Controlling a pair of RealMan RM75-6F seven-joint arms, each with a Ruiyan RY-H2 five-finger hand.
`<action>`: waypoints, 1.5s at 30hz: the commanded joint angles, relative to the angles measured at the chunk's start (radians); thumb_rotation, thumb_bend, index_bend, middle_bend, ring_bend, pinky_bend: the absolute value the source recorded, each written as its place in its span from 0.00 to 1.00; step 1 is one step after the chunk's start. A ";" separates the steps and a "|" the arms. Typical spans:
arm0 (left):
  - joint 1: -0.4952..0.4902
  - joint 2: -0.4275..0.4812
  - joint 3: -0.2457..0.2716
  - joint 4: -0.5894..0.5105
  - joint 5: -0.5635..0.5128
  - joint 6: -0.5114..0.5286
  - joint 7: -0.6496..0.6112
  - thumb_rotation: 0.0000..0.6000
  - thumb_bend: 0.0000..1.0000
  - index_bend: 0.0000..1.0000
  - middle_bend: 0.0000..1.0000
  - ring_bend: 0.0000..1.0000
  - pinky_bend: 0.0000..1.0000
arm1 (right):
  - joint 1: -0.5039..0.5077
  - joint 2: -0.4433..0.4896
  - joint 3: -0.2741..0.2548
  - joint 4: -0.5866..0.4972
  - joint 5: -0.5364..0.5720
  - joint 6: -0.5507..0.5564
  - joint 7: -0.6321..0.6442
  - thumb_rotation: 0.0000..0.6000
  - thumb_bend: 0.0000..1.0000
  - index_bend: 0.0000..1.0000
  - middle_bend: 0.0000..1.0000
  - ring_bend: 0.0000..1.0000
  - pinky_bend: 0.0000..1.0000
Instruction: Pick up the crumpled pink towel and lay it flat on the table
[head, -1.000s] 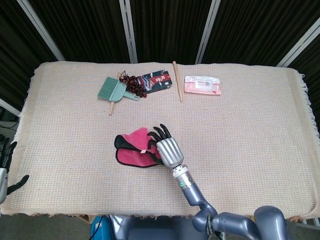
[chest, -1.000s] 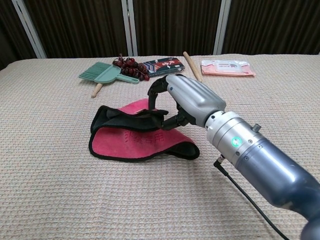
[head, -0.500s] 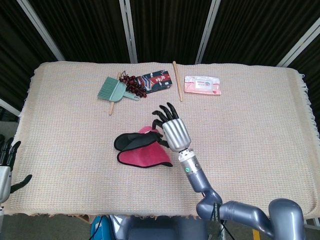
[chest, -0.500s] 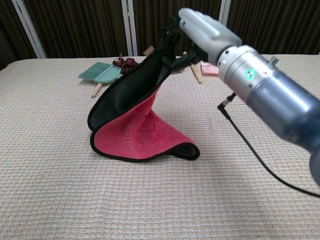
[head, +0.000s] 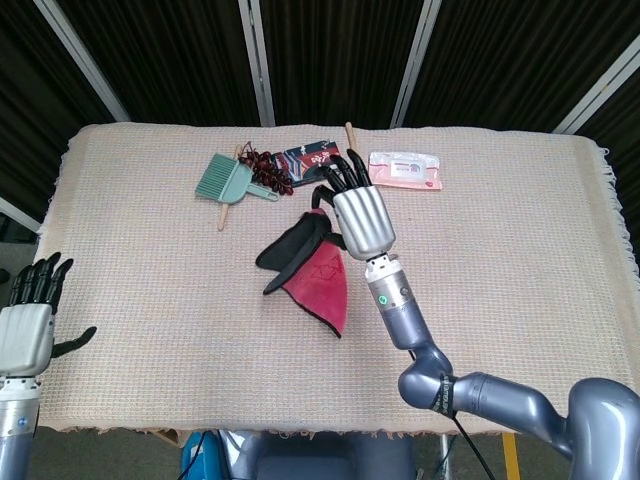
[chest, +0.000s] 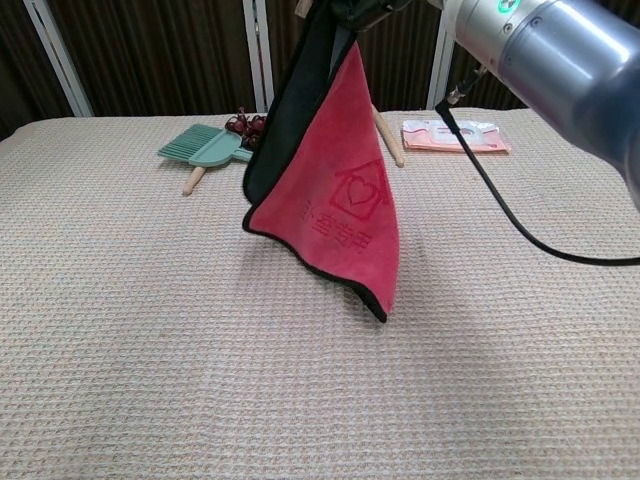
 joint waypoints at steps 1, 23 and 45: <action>-0.045 -0.026 -0.028 -0.017 -0.015 -0.041 0.029 1.00 0.02 0.05 0.00 0.00 0.00 | 0.030 0.007 0.024 0.012 0.029 -0.011 -0.021 1.00 0.47 0.61 0.29 0.13 0.00; -0.345 -0.170 -0.273 0.006 -0.274 -0.271 0.048 1.00 0.07 0.14 0.02 0.00 0.00 | 0.104 0.077 0.030 -0.012 0.104 -0.013 -0.048 1.00 0.48 0.61 0.29 0.13 0.00; -0.625 -0.452 -0.385 0.197 -0.577 -0.378 0.132 1.00 0.18 0.27 0.05 0.00 0.00 | 0.150 0.088 0.004 -0.049 0.170 0.016 -0.083 1.00 0.48 0.61 0.29 0.13 0.00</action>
